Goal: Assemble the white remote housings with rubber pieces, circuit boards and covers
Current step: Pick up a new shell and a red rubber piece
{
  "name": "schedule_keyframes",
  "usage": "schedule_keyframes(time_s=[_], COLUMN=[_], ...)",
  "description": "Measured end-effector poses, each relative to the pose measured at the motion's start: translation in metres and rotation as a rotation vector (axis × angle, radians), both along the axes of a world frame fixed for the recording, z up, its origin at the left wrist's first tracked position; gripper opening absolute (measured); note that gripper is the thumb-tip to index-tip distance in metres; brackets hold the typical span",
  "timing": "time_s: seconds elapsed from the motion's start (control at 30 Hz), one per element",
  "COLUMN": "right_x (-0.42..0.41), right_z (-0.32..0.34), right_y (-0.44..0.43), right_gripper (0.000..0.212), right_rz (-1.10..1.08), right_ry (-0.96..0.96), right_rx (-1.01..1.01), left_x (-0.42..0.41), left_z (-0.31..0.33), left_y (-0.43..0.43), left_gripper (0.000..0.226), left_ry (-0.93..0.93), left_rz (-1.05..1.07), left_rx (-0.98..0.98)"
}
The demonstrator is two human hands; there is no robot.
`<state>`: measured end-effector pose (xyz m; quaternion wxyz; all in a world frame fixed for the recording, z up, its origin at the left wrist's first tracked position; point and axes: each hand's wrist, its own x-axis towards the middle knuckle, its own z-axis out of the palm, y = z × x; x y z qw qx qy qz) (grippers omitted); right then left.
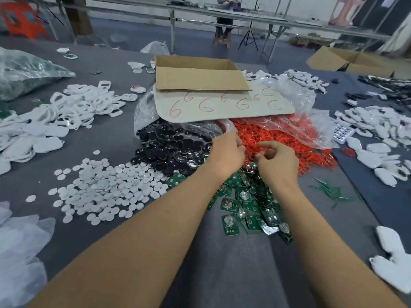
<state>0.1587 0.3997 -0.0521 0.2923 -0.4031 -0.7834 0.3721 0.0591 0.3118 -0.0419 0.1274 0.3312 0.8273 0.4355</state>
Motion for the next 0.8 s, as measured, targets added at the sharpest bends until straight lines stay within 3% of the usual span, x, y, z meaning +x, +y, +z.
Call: schedule_keyframes(time_s=[0.1,0.17,0.3,0.4,0.5,0.6,0.8], right_x=[0.015,0.028,0.060,0.084,0.104,0.121,0.144], right_z=[0.004,0.009,0.018,0.017,0.013,0.013,0.008], right_y=[-0.006,-0.015,-0.054,-0.093,-0.133,-0.171,-0.232], right_gripper=[0.012,0.007,0.011,0.016,0.018,0.019,0.027], right_rz=[0.021,0.038,0.215,0.364,0.433,0.511,0.553], right_ry=[-0.005,0.070,0.150,0.205,0.217,0.177,0.154], right_rx=[0.090,0.065,-0.057,-0.173,-0.245,-0.258,-0.253], left_x=[0.004,0.013,0.042,0.061,0.084,0.108,0.141], left_z=[0.008,0.017,0.022,0.016,0.006,-0.001,-0.007], left_y=[0.000,-0.013,-0.069,-0.121,-0.172,-0.217,-0.285], left_gripper=[0.049,0.041,0.015,0.011,0.014,0.011,0.009], left_ry=[-0.074,-0.061,-0.270,-0.519,-0.677,-0.648,-0.408], left_rz=[0.005,-0.052,-0.228,-0.200,-0.180,-0.114,-0.023], left_rx=[0.010,0.062,0.233,0.378,0.398,0.400,0.315])
